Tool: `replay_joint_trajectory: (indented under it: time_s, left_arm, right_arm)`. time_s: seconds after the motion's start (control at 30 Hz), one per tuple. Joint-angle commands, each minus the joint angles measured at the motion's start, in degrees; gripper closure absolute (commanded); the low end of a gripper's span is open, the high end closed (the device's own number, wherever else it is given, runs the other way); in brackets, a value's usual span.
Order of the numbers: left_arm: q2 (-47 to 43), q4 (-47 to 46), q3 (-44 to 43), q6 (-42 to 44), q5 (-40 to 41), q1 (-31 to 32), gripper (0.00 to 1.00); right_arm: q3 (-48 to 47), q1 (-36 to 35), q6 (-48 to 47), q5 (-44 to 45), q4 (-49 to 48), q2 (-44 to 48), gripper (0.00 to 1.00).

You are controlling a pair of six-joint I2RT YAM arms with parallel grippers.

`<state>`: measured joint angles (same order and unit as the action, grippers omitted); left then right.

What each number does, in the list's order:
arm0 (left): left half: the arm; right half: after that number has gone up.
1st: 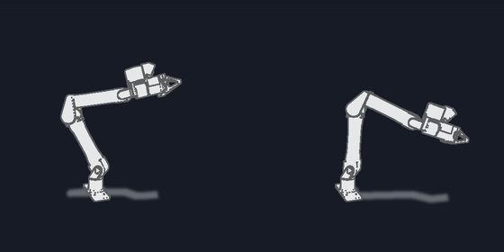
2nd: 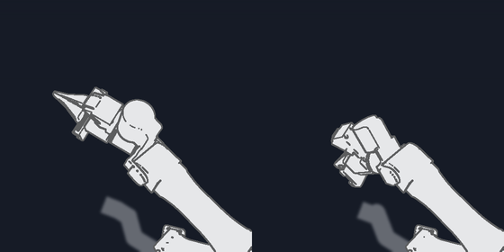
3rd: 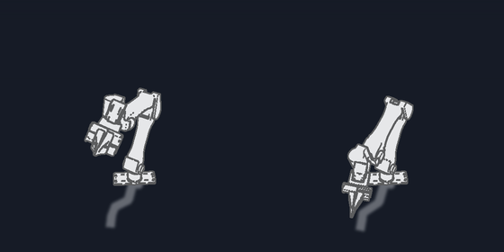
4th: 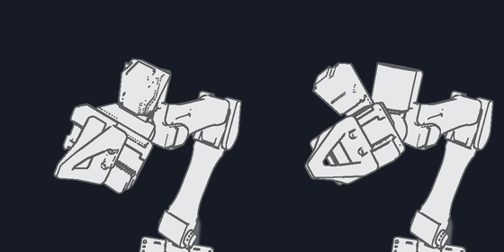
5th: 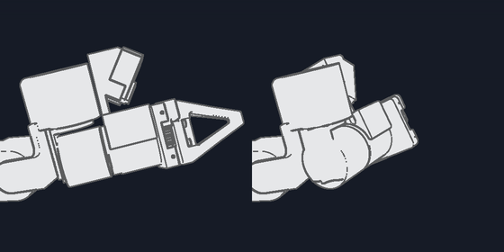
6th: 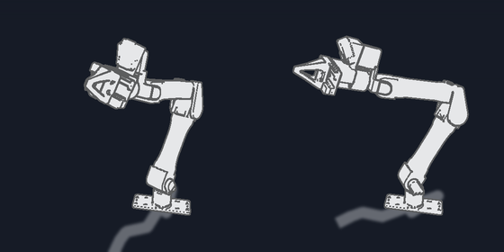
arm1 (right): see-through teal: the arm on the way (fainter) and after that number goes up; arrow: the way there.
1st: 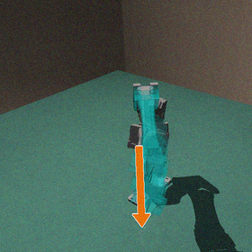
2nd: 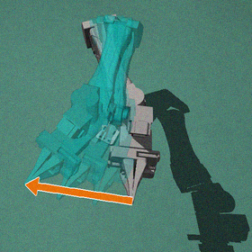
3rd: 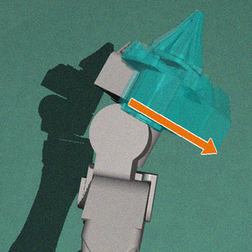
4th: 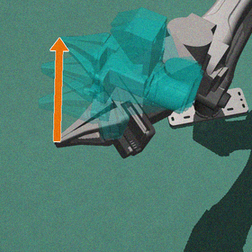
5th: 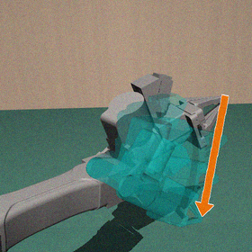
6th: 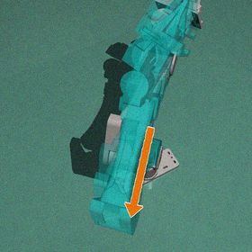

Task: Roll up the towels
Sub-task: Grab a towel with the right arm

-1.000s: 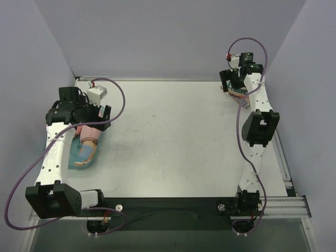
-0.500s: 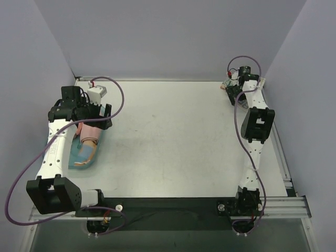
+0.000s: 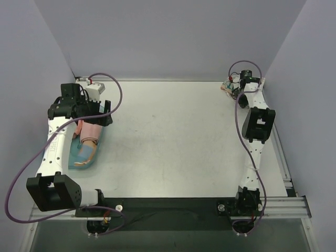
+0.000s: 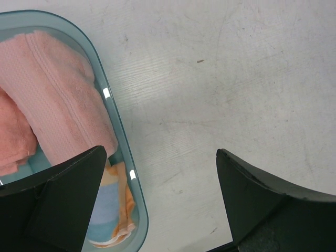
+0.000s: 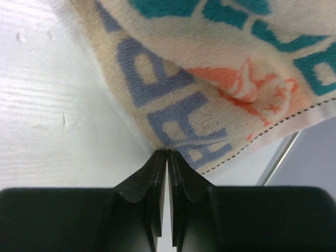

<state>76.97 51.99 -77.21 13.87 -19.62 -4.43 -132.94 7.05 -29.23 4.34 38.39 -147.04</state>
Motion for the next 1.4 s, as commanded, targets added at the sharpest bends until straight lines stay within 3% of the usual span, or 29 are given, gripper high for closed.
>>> replay_joint_trajectory:
  time_s: [0.0, 0.07, 0.3, 0.53, 0.67, 0.73, 0.77, 0.8, 0.9, 1.03, 1.37]
  left_arm:
    - [-1.2, -1.71, -3.12, -2.18, -0.86, 0.3, 0.03]
    - [-2.08, -1.36, -3.03, -2.18, -1.04, 0.3, 0.03]
    - [-5.34, -1.19, -1.11, -2.18, -2.97, 0.3, 0.03]
    - [-7.79, -1.71, 1.44, -2.97, -5.25, 0.3, 0.03]
    - [-9.03, -2.68, 3.9, -3.49, -6.57, 0.3, 0.03]
    - [-9.29, -3.03, 4.43, -3.58, -6.93, 0.3, 0.03]
    - [-9.38, -3.21, 4.61, -3.76, -7.1, 0.21, 0.03]
    - [-9.56, -3.29, 4.87, -3.85, -7.1, 0.29, 0.03]
    - [-9.56, -3.91, 5.14, -4.11, -7.54, 0.3, 0.03]
    - [-9.29, -4.44, 5.23, -4.73, -7.98, 0.3, 0.03]
    - [-9.56, -4.7, 5.67, -4.73, -7.46, 0.3, 0.03]
  right_arm:
    - [1.2, 0.51, -0.21, -3.45, 7.65, -1.67, 0.94]
    - [1.28, 0.77, 0.14, -7.47, 10.89, -1.41, 1.0]
    - [6.8, -0.28, 1.9, -18.92, 16.36, 6.93, 1.0]
    - [8.73, -5.1, 1.81, -36.73, 31.56, 12.82, 1.0]
    - [13.76, -6.7, 4.62, -44.41, 31.57, 18.19, 1.0]
    - [13.94, -6.7, 8.03, -38.49, 29.57, 20.12, 1.0]
    - [14.99, -6.7, 8.57, -35.22, 28.24, 20.82, 0.92]
    - [16.39, -6.7, 9.28, -30.14, 26.23, 22.48, 0.69]
    - [20.27, -5.56, 9.54, -16.67, 18.92, 23.38, 0.52]
    - [16.23, -2.22, 12.17, -10.32, 18.56, 18.91, 0.51]
    - [8.15, 2.27, 16.84, -11.1, 19.53, 8.53, 0.51]
